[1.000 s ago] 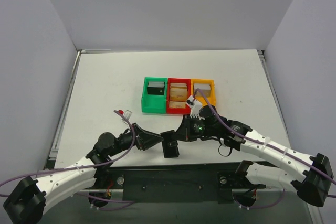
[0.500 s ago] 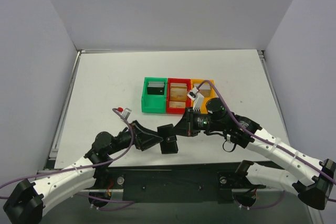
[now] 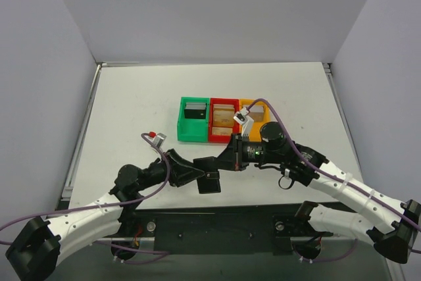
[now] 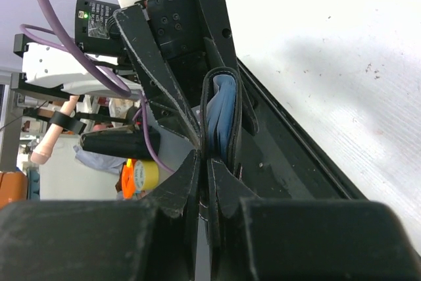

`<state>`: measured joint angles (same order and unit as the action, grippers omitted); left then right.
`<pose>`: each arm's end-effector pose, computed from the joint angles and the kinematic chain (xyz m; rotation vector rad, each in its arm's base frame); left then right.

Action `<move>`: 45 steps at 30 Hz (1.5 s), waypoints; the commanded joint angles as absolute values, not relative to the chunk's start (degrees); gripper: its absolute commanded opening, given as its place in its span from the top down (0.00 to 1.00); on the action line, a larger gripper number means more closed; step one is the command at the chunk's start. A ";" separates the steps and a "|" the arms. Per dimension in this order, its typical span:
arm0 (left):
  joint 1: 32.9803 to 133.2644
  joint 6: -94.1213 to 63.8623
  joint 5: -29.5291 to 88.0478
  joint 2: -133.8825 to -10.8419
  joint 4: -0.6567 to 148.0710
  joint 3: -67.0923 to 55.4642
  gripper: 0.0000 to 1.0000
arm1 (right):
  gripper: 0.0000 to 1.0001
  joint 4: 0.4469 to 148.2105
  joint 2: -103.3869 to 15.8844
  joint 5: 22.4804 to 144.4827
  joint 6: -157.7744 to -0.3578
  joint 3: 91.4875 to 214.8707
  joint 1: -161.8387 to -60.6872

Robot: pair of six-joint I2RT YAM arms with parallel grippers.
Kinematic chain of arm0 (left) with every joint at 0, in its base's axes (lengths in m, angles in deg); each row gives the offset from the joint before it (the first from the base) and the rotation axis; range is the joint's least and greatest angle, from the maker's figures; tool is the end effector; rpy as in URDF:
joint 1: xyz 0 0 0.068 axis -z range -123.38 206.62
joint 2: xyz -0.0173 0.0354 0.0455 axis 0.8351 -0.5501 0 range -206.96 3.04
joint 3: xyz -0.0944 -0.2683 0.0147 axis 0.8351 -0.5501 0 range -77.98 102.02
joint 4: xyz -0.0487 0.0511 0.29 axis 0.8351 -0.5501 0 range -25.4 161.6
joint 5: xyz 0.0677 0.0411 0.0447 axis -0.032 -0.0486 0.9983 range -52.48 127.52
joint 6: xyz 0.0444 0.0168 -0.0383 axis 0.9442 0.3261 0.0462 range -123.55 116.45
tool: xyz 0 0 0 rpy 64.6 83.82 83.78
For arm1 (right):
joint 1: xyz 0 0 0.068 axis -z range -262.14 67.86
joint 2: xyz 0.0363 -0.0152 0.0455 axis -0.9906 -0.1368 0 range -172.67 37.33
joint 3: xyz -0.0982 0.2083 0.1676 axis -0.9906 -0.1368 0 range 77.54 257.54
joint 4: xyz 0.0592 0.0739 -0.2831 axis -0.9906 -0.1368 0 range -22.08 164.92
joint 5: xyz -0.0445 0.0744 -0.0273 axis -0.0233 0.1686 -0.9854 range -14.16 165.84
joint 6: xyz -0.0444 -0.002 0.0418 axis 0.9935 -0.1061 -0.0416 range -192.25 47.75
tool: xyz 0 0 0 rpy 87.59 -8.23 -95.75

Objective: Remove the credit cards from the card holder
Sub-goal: Open the card holder.

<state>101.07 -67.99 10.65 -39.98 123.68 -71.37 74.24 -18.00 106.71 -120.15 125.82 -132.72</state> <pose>0.1232 -0.1497 0.2127 0.2096 1.5925 -1.8569 0.1498 0.2191 0.3502 -0.5196 1.9528 1.6536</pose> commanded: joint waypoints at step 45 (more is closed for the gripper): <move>118.14 -43.10 50.42 -45.03 63.27 -37.65 1.00 | 0.48 40.12 -25.25 57.38 -111.54 146.63 -148.58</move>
